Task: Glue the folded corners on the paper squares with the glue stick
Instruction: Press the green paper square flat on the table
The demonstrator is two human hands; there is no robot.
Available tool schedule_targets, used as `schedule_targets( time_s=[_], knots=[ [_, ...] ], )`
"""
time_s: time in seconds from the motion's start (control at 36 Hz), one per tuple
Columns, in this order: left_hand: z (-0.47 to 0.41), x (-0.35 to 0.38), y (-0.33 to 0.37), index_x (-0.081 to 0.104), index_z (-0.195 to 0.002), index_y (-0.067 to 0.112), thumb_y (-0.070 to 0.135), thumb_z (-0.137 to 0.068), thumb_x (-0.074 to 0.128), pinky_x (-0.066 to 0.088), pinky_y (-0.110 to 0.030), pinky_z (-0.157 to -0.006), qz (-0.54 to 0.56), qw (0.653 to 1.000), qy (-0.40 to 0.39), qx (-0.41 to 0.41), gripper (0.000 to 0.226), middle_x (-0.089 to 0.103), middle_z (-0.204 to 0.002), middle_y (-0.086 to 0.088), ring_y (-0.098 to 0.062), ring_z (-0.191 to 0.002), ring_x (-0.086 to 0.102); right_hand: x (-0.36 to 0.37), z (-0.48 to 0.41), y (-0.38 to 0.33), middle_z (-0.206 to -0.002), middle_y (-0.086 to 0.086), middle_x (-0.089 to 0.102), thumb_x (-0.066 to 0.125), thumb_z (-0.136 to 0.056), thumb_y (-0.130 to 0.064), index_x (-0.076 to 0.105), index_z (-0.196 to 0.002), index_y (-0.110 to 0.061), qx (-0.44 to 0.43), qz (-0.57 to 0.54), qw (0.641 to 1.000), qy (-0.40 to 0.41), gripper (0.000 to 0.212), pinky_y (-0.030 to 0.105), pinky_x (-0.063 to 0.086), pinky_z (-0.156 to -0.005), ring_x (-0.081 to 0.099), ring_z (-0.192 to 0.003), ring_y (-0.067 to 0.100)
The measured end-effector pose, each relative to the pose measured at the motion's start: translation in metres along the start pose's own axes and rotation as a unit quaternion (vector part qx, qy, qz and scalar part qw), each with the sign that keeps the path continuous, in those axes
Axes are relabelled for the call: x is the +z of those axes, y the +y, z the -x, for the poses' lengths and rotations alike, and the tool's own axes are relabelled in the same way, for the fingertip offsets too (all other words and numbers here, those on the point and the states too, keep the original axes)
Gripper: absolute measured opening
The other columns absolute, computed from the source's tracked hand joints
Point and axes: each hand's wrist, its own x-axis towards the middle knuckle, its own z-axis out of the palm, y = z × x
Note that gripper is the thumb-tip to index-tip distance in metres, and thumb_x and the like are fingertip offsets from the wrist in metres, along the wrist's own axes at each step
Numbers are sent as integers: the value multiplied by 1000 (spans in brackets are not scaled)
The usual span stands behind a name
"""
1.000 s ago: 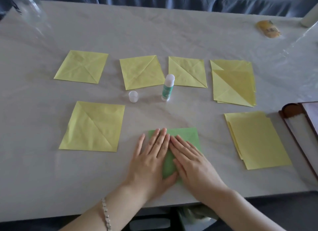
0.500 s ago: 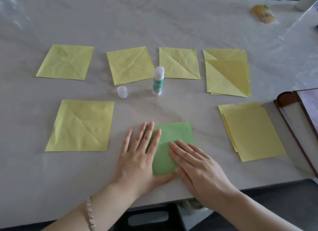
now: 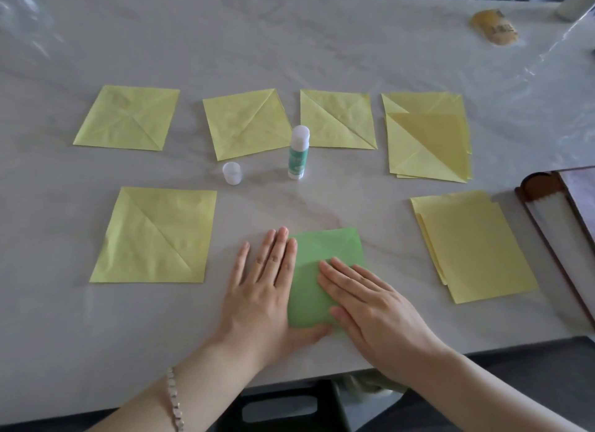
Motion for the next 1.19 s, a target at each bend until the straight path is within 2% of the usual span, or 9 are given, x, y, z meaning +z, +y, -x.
schedule_targets(
  time_s=[0.17, 0.36, 0.47, 0.58, 0.69, 0.81, 0.97, 1.06, 1.19],
  knots=[
    [0, 1, 0, 43, -137, -3, 84, -77, 13, 23, -50, -107, 8, 1000, 7, -1, 110, 39, -146, -17, -24, -136, 31, 2, -16, 0, -133, 3, 54, 16, -101, -37, 58, -125, -10, 14, 8, 999, 31, 55, 28, 34, -105, 48, -125, 15],
    [-2, 3, -1, 31, -137, 1, 82, -62, 33, 22, -48, -105, 0, 1000, 25, 1, 110, 43, -143, -18, -22, -134, 30, 10, -53, 2, -130, 11, 57, 12, -101, -36, 60, -121, -3, 38, 20, 998, 52, 62, 27, 24, -108, 53, -121, 23],
    [-1, 3, -1, 32, -138, 1, 85, -73, 23, 22, -49, -105, 10, 999, 34, 0, 107, 41, -145, -17, -22, -136, 29, 12, -48, 2, -132, 10, 55, 11, -101, -35, 57, -124, -4, 42, 32, 997, 52, 61, 27, 20, -109, 51, -123, 22],
    [0, 5, -2, 33, -137, 0, 84, -67, 31, 21, -49, -106, -1, 999, 32, 14, 110, 40, -145, -18, -23, -136, 29, 11, -40, 7, -133, 10, 54, 14, -101, -32, 56, -125, -4, 48, 38, 996, 58, 56, 25, 20, -109, 48, -124, 20],
    [0, 3, -3, 41, -138, -4, 83, -78, 12, 20, -50, -107, -18, 1000, 15, 12, 109, 37, -147, -18, -25, -137, 28, 5, -25, 22, -133, 10, 53, 16, -101, -31, 55, -126, -3, 65, 55, 994, 64, 54, 21, 16, -112, 42, -126, 16],
    [1, 2, -2, 45, -137, -2, 72, -88, 9, 20, -50, -106, -21, 999, 36, 9, 96, 40, -146, -16, -24, -136, 29, 4, -18, 32, -133, 10, 52, 21, -100, -29, 56, -125, -3, 73, 57, 992, 81, 51, 21, 19, -112, 43, -125, 17],
    [-12, 3, 13, 55, -131, 5, 38, -89, 34, 21, -49, -105, -18, 992, 119, 47, 57, 50, -139, -8, -27, -129, 47, 13, -16, 31, -134, 8, 51, 24, -99, -27, 56, -125, -3, 78, 48, 989, 117, 47, 27, 27, -109, 44, -126, 18],
    [-24, 3, 26, 59, -126, 5, 28, -83, 36, 26, -44, -103, 0, 988, 112, 109, 54, 54, -135, -8, -24, -125, 51, 14, -15, 32, -134, 9, 52, 21, -100, -28, 55, -125, -3, 70, 48, 989, 124, 49, 30, 32, -105, 47, -124, 20],
    [-28, 5, 32, 60, -124, 2, 22, -79, 37, 29, -38, -103, -5, 991, 95, 96, 54, 56, -134, -10, -23, -123, 54, 15, -15, 33, -133, 9, 52, 27, -98, -24, 56, -125, -3, 60, 55, 988, 133, 44, 32, 34, -104, 48, -124, 20]
  ],
)
